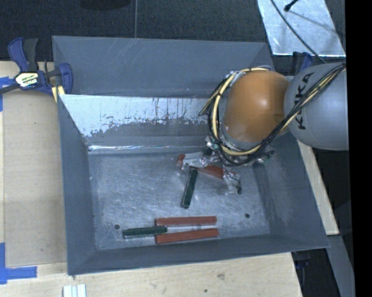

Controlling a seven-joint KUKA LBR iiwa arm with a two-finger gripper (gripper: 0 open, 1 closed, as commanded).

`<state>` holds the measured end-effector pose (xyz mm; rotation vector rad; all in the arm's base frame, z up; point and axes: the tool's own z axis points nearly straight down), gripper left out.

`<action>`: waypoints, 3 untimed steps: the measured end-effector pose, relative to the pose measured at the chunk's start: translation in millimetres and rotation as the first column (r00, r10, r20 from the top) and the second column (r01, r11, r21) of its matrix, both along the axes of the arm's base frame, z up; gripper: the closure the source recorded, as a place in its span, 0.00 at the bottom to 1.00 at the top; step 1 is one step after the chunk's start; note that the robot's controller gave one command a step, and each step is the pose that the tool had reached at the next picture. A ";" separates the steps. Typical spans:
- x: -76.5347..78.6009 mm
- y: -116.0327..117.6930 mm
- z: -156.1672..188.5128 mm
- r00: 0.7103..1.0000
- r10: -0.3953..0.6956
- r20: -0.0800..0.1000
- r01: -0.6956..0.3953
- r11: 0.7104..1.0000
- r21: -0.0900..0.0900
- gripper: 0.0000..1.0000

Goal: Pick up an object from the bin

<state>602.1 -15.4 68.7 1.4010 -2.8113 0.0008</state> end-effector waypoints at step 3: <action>-19.2 37.2 31.7 0.973 -0.230 0.007 0.230 0.973 0.003 1.00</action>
Offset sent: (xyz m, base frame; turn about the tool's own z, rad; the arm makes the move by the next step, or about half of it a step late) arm -0.0223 0.0368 0.0013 0.2262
